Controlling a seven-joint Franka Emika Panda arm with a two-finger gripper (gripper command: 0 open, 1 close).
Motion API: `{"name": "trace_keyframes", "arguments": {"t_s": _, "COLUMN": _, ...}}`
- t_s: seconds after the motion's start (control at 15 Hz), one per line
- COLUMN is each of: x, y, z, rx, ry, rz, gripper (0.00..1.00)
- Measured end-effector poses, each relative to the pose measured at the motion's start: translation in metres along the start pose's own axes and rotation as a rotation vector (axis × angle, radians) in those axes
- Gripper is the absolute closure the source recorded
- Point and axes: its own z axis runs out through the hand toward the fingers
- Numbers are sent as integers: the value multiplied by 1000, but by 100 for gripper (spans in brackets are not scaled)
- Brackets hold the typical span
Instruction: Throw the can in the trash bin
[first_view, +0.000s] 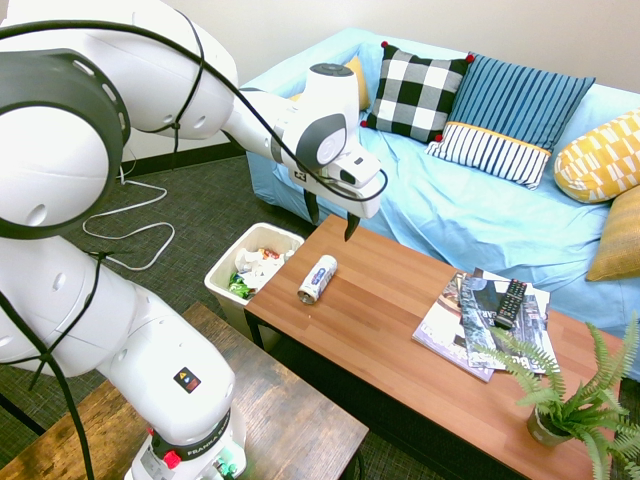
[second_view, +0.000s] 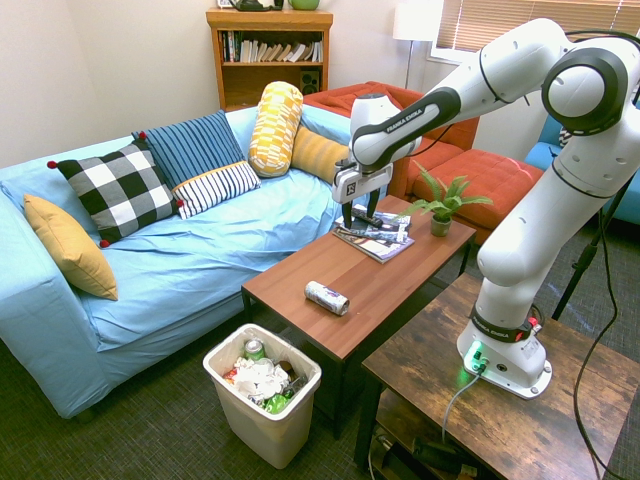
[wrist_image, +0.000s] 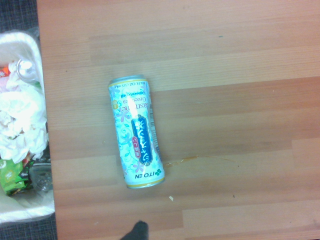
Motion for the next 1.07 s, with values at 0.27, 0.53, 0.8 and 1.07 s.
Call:
{"name": "trace_keyframes", "arguments": {"t_s": 0.27, "x": 4, "y": -3, "z": 10, "rx": 1, "ry": -2, "rz": 5, "gripper": 0}}
{"name": "trace_keyframes", "arguments": {"t_s": 0.53, "x": 9, "y": -20, "z": 61, "rx": -1, "ry": 0, "rz": 20, "gripper": 0}}
{"name": "trace_keyframes", "arguments": {"t_s": 0.8, "x": 0, "y": -57, "z": 114, "rx": -34, "ry": 16, "rz": 11, "gripper": 0}}
{"name": "trace_keyframes", "arguments": {"t_s": 1.07, "x": -5, "y": -84, "z": 170, "rx": -71, "ry": 16, "rz": -1, "gripper": 0}}
